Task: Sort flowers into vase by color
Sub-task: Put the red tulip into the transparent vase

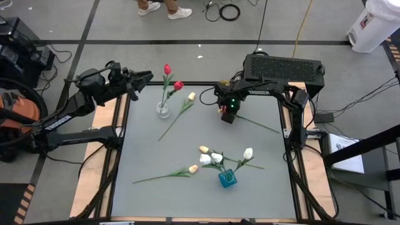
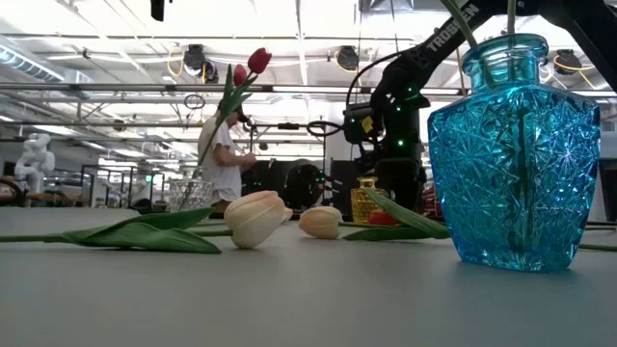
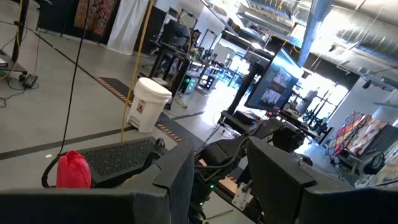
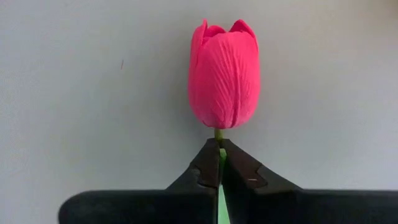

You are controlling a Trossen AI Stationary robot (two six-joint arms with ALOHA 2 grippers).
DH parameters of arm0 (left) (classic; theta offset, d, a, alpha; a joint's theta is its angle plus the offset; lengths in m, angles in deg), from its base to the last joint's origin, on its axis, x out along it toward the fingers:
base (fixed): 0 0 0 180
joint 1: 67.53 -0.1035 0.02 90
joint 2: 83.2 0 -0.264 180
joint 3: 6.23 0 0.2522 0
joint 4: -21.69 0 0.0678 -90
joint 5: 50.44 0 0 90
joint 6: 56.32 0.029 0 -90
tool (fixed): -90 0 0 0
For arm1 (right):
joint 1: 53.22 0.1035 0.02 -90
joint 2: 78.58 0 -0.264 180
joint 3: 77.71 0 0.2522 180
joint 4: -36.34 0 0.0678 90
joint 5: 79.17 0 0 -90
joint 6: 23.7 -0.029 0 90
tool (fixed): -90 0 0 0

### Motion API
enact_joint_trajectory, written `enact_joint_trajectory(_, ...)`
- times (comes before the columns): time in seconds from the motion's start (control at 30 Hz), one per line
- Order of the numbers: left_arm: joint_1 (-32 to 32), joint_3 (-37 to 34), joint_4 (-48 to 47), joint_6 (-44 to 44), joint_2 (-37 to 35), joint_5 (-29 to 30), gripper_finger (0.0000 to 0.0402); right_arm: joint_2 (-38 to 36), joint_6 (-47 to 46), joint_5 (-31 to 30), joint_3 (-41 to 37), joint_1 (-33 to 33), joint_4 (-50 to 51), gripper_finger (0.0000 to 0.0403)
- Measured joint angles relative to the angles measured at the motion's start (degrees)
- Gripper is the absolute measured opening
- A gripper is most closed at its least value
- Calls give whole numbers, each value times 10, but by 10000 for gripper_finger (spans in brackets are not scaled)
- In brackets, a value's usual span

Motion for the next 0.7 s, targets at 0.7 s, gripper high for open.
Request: enact_joint_trajectory(0.7,0,0,0,6,0,0,155,-53,14,3,0,46,33,0)
